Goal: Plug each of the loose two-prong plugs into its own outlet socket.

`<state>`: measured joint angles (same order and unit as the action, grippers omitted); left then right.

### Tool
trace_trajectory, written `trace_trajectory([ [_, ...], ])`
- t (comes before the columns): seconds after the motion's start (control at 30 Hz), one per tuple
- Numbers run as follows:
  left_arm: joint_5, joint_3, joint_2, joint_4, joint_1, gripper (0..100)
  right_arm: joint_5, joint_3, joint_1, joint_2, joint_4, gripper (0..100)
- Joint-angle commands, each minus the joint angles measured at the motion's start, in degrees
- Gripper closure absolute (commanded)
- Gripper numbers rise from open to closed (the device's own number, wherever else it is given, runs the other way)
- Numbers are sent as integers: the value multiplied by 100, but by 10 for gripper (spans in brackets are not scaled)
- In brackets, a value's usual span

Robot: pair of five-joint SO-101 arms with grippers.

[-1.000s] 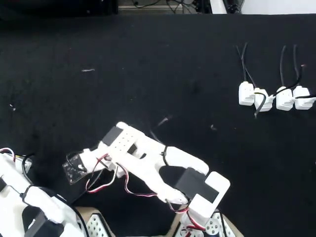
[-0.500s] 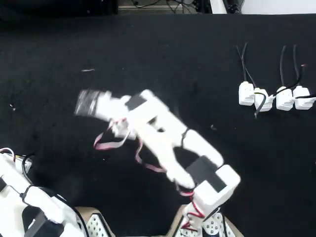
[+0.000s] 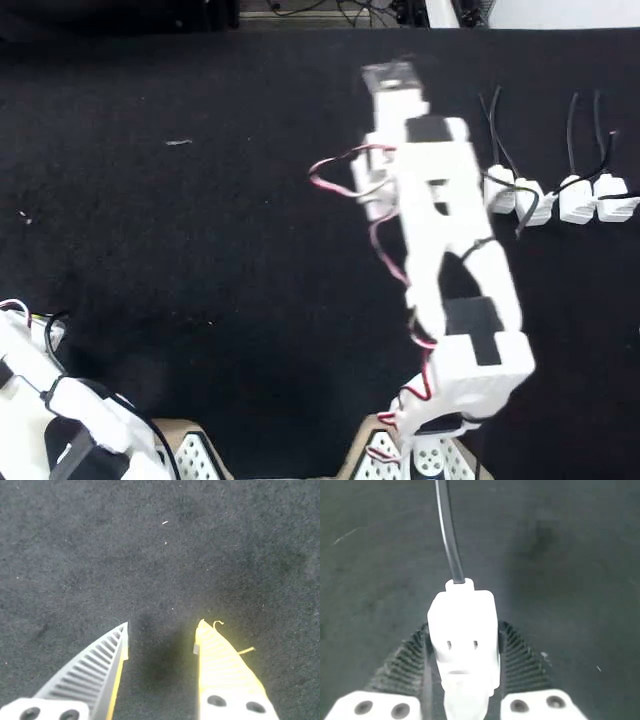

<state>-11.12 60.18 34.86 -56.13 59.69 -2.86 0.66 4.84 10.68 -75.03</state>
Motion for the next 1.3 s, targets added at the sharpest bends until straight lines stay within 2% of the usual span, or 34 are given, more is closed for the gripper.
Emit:
trace_trajectory([
  [0.0, -62, -295, 70, 53, -22, 784, 378, 119, -563, -171, 105, 988],
  [0.23, -62, -286, 62, 62, -13, 784, 343, 171, -747, 655, 492, 988],
  [0.4, -62, -92, 62, 281, -13, 784, 343, 866, -1459, 1349, 651, 988],
  [0.5, -62, 13, 62, 510, -13, 784, 299, 1516, -1697, 1701, 396, 988],
  [0.63, -62, 40, 62, 545, -13, 784, 53, 2466, -1732, 2246, -9, 988],
  [0.93, -62, 40, 62, 545, -4, 784, 88, 4391, -1749, 3653, -1116, 988],
  [1.27, -62, 40, 62, 545, -4, 784, 70, 5956, -2163, 4198, -1811, 988],
])
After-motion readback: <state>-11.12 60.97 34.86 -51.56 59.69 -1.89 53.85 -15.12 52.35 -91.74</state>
